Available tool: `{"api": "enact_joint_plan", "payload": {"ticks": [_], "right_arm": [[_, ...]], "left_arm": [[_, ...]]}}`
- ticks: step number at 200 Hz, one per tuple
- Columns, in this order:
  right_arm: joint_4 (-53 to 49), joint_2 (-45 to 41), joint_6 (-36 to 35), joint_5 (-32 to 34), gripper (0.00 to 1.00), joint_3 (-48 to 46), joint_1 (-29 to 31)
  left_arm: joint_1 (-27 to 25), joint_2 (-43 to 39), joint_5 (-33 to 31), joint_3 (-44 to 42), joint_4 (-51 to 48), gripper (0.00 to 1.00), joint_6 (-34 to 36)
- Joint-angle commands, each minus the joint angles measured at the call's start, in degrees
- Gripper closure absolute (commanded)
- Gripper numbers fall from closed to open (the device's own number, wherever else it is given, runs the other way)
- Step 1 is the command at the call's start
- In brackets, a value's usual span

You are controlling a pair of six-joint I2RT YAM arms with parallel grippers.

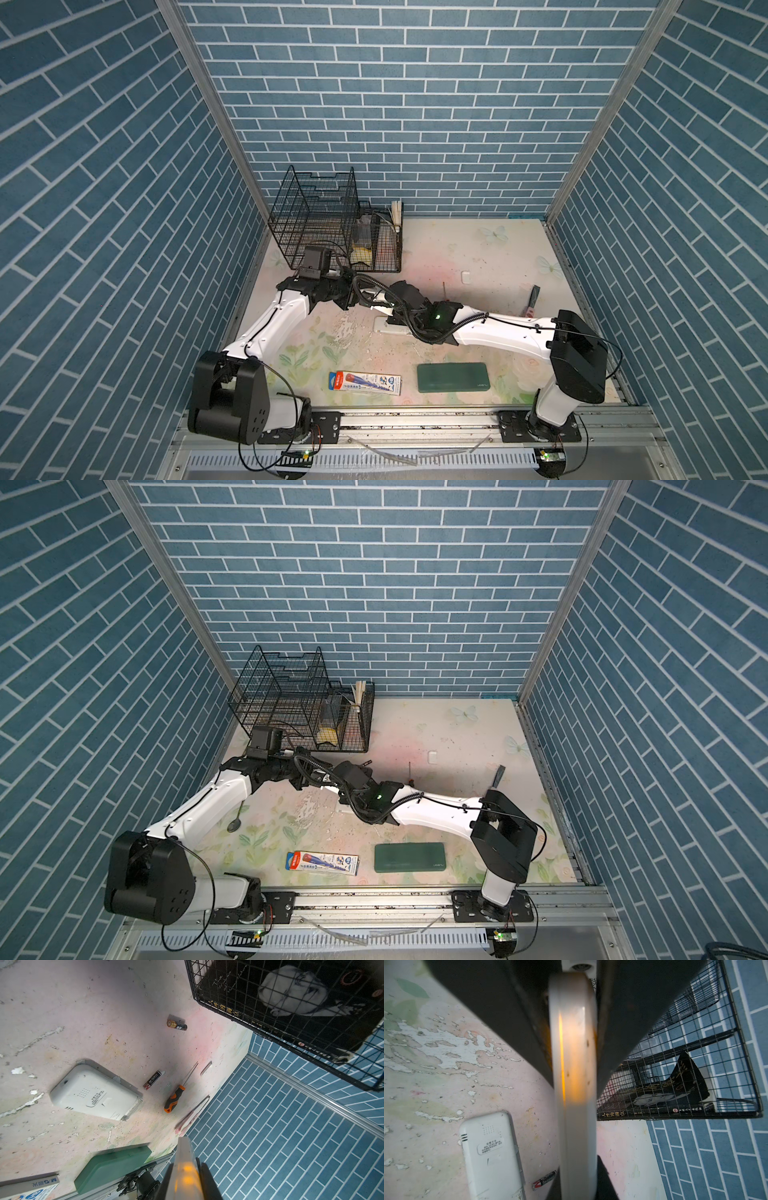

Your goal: Unload the batteries from the remote control

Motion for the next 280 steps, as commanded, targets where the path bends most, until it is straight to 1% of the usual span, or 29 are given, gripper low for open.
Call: {"api": "enact_joint_plan", "payload": {"ticks": [1,13,23,36,52,69,84,125,144,165,193,209,232,248,261,280], "right_arm": [[7.4,-2.2,3.0,0.1,1.00,-0.4,0.3],[7.9,-2.6,2.8,0.5,1.00,-0.9,0.3],[8.6,-2.9,2.7,1.2,0.97,-1.5,0.3],[8.9,-3.1,2.7,1.7,0.91,-2.0,0.3],[9.2,-3.4,2.7,2.4,0.85,-2.4,0.3],[9.4,-3.6,2.6,2.9,0.81,-2.8,0.3],[9.5,-4.0,2.5,3.4,0.75,-3.2,0.3],[9.5,-5.6,2.5,4.8,0.70,-5.3,0.3],[9.2,-6.5,3.0,6.0,0.63,-6.4,0.3],[7.0,-9.1,5.5,5.8,0.58,-8.0,0.3],[1.0,-14.4,11.7,3.9,0.56,-9.8,0.2],[-3.9,-17.8,17.9,1.5,0.55,-9.8,-0.8],[-9.7,-22.2,29.3,-4.4,0.55,-9.6,-5.3],[-12.6,-23.9,36.8,-8.5,0.55,-8.9,-9.2],[-14.6,-24.3,42.4,-12.1,0.54,-7.6,-12.2],[-16.2,-23.4,49.5,-18.8,0.52,-5.3,-15.9]], "left_arm": [[0.1,0.4,-0.1,0.3,2.6,1.00,3.7],[0.1,0.4,0.0,0.2,3.0,1.00,3.7],[0.1,0.4,0.0,0.3,3.1,1.00,3.7],[0.2,0.4,0.1,0.5,3.3,1.00,3.7],[0.2,0.4,0.0,0.8,3.2,1.00,3.9],[0.2,0.5,0.0,1.0,3.1,1.00,4.2],[0.3,0.7,0.0,1.0,3.1,1.00,4.4],[1.2,0.7,-0.5,1.6,2.2,1.00,6.1],[1.8,0.5,-0.8,2.2,1.4,1.00,7.7],[2.4,0.4,-1.5,2.4,1.6,1.00,9.7],[2.7,1.0,-3.1,1.9,5.9,1.00,13.6],[2.7,0.9,-3.3,0.5,11.4,1.00,14.9],[2.6,-1.3,-4.7,-3.1,21.4,1.00,15.2],[2.5,-2.5,-4.6,-6.9,32.6,1.00,13.2],[2.3,-3.1,-4.6,-9.2,39.2,1.00,12.4],[1.7,-3.0,-4.4,-11.4,45.5,1.00,11.9]]}}
